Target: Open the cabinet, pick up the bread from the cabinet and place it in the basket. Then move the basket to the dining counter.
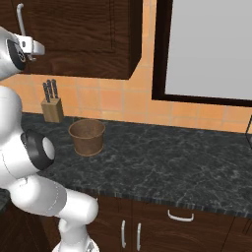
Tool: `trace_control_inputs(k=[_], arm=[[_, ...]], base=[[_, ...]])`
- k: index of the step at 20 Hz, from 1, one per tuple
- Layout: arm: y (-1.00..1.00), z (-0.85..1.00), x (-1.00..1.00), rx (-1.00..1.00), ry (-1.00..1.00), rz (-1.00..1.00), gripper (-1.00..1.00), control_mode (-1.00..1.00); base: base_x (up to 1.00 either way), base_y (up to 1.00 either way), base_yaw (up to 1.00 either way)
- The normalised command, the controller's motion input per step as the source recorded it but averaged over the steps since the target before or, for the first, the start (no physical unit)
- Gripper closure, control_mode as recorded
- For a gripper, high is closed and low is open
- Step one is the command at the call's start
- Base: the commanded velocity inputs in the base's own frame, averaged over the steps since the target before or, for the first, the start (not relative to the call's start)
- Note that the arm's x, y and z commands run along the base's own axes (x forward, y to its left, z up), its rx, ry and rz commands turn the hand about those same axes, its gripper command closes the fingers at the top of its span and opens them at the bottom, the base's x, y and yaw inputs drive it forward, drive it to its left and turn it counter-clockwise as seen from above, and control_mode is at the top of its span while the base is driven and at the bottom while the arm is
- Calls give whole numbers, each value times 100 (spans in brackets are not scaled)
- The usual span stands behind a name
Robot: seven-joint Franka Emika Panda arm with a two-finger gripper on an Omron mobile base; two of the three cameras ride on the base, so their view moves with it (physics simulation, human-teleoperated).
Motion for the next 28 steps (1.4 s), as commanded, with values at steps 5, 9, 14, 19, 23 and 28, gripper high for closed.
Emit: trace_control_inputs(k=[5,9,14,19,23,28], arm=[[-5,0,33,0,0,0,-100,-100],[-5,-3,35,0,0,0,100,-100],[-25,0,0,0,-5,0,100,-100],[-27,0,-17,0,-5,0,100,-100],[-8,12,-65,0,-1,-1,100,-100],[-8,33,-99,0,0,-6,100,-100]], base=[[0,0,0],[0,0,0],[0,0,0],[0,0,0],[0,0,0],[0,0,0]])
